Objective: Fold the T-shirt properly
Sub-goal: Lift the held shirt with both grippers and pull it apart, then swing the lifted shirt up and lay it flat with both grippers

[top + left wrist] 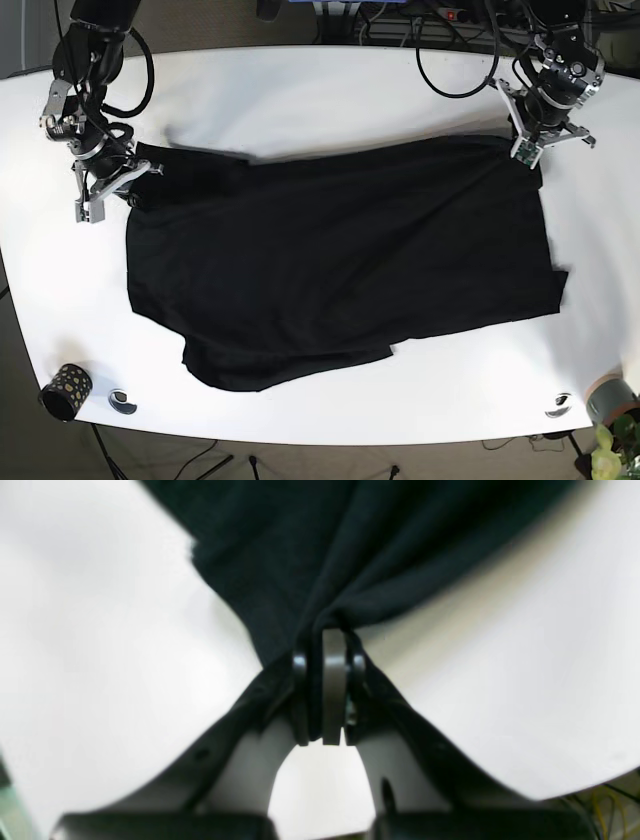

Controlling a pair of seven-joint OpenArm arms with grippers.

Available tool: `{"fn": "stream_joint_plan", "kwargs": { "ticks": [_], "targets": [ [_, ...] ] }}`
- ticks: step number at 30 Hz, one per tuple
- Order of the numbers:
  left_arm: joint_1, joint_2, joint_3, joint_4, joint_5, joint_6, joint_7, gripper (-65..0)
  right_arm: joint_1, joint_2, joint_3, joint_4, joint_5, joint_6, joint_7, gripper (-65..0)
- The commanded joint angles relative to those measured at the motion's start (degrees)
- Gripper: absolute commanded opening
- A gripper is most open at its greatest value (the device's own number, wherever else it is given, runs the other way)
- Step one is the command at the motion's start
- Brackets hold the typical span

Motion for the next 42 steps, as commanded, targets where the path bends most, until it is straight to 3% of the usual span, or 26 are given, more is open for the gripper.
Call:
{"fn": "stream_joint_plan", "kwargs": {
  "ticks": [1,6,13,18,21,25,29,34,42],
  "targets": [
    [-1.5,-0.35,-1.46,1.39,-1.89,0.14,-0.98,-65.0,-1.04,1.06,0.5,5.52,0.2,0.02,1.32,-65.0],
    [-6.07,-0.35,-2.43,1.3,-1.54,0.14,-0.71,-65.0,-2.45,1.06,0.41,11.41,0.12,0.02,1.32,-65.0],
    [-16.0,1.23,-1.9,1.21,2.77,0.14,-0.63,-64.9,4.67,1.59,0.33,12.29,0.03,0.02,1.06,-65.0],
    [-23.74,0.97,3.99,0.86,7.69,0.14,2.01,-64.9,11.0,2.38,-0.46,8.07,-0.15,-0.24,1.06,-65.0],
    [-29.19,1.14,8.03,0.07,10.5,0.14,5.09,-64.9,15.84,2.9,-4.16,1.39,-4.28,-0.6,1.06,-65.0],
    [-36.66,1.23,15.68,-1.95,16.83,0.14,8.52,-64.9,22.69,0.0,-5.21,-3.97,-10.08,-0.33,1.06,-65.0],
    [-43.17,3.25,21.13,-2.31,22.28,0.14,10.89,-64.9,29.46,-0.7,-5.65,-7.93,-13.25,-0.07,1.06,-65.0],
    [-50.64,5.8,21.04,-6.35,25.45,0.14,13.26,-64.9,37.38,-0.88,-8.02,-12.67,-14.48,0.02,1.06,-65.0],
    [-61.19,8.17,14.36,-14.0,27.29,0.14,13.79,-64.9,47.84,0.88,-14.88,-16.01,-14.57,0.02,1.06,-65.0]
  ]
}}
